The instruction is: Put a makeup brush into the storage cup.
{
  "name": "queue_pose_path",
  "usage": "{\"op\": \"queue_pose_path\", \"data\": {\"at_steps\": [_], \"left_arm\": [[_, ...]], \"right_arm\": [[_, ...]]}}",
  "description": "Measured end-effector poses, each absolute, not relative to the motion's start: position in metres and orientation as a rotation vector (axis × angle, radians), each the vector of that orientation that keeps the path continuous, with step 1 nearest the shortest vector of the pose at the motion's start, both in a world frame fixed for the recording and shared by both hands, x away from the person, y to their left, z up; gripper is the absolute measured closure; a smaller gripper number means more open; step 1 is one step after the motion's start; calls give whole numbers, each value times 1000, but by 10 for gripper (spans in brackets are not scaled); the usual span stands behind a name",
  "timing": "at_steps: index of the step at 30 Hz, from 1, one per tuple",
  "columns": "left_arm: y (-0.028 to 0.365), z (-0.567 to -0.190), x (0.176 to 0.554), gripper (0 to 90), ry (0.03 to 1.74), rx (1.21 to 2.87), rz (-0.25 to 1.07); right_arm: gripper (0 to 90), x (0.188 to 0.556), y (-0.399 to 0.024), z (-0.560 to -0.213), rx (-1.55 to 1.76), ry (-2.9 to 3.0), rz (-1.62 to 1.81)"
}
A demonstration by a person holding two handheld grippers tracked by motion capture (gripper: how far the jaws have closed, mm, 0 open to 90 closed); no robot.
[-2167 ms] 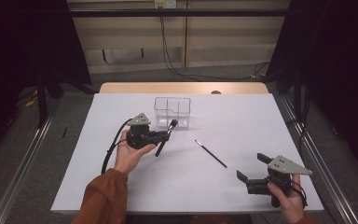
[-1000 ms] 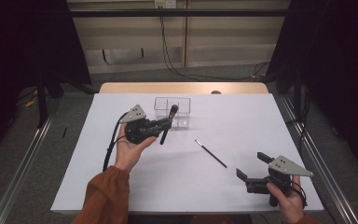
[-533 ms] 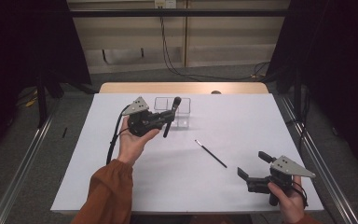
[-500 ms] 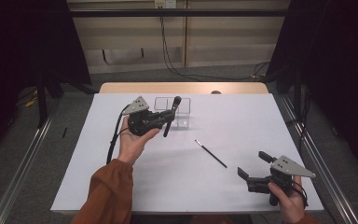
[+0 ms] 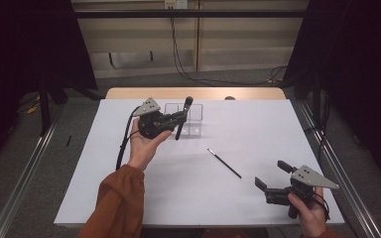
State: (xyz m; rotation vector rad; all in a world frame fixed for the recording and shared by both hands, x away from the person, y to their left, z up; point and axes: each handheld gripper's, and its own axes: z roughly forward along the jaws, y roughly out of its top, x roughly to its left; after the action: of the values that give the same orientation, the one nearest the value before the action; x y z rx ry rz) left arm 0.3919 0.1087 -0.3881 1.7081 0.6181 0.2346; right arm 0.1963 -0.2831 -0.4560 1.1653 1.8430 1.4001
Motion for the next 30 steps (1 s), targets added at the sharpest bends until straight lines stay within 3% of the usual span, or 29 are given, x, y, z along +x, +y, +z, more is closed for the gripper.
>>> {"op": "queue_pose_path", "data": {"at_steps": [30], "left_arm": [[82, -368, 425, 788, 636, 1686, 289]], "right_arm": [[0, 196, -286, -457, 1165, 1856, 1402]]}}
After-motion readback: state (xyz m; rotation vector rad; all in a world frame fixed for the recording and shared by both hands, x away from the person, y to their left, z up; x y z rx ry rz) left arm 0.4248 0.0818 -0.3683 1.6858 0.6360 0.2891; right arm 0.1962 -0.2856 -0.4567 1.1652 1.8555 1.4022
